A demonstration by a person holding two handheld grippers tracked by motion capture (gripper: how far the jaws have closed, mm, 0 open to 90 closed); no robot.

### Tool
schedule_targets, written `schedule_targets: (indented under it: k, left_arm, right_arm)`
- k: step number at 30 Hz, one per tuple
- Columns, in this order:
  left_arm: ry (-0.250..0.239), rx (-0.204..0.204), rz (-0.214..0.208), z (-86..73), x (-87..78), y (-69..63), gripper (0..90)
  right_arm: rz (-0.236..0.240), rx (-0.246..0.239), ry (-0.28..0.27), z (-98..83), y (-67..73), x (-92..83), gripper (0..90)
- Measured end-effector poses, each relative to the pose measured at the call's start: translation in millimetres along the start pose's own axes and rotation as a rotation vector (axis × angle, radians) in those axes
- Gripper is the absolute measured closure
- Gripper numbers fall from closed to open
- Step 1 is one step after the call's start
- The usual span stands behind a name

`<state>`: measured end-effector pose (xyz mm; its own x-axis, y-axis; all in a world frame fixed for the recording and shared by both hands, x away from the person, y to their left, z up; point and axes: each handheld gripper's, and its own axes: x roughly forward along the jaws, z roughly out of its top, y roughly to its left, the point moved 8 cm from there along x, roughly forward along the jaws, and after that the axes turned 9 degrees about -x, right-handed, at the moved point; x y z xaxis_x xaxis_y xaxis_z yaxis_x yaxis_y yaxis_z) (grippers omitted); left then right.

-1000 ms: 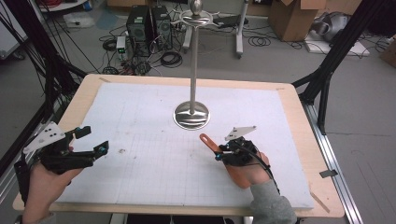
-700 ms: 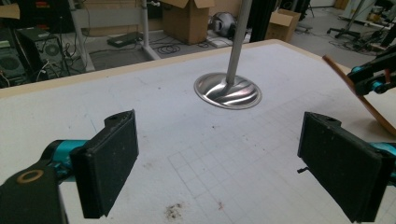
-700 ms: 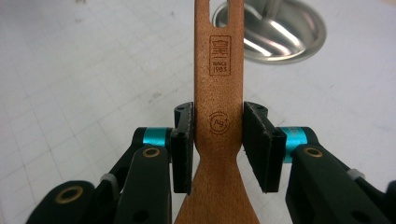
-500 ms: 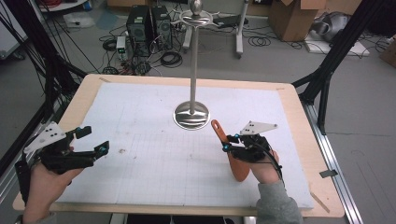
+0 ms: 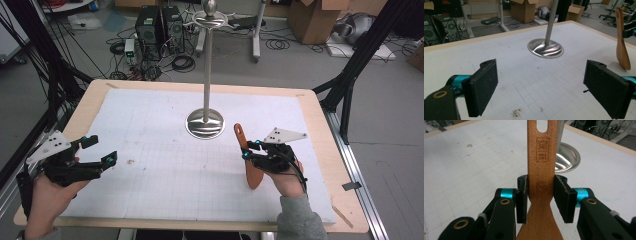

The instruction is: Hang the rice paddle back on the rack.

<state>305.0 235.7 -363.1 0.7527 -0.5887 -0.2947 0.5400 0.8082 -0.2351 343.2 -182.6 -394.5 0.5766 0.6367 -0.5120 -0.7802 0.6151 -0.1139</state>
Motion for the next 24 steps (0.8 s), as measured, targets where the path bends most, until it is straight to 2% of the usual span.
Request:
schedule_targets:
  k: [8, 11, 12, 13, 15, 19, 24]
  left_arm:
    - [0.0, 0.0, -0.001, 0.0, 0.2, -0.3, 12.8]
    - [-0.002, 0.0, -0.014, 0.2, 0.0, -1.9, 12.7]
    - [0.0, 0.005, -0.015, 0.1, -0.1, -2.4, 12.7]
    - [0.018, 0.036, 0.014, -0.7, 1.0, -3.4, 12.5]
    - [0.024, 0.046, 0.014, -0.8, 1.8, -5.6, 12.5]
    - [0.023, 0.06, -0.018, 1.3, 2.7, -15.0, 12.5]
    - [0.03, 0.063, -0.015, 0.5, 2.2, -16.1, 12.5]
  right_arm:
    - [-0.004, 0.015, -0.03, 1.9, -2.6, -3.5, 64.6]
    - [-0.006, 0.023, -0.035, 1.2, -4.3, -4.6, 64.6]
    - [-0.01, 0.022, -0.039, 1.6, -4.7, -5.2, 64.6]
    - [-0.015, 0.025, -0.053, 3.0, -5.4, -7.0, 64.7]
    - [-0.016, 0.028, -0.058, 3.5, -5.5, -7.8, 64.6]
    - [-0.036, 0.034, -0.096, 8.7, -8.0, -15.8, 64.7]
    - [-0.041, 0.033, -0.119, 12.3, -8.6, -21.4, 64.6]
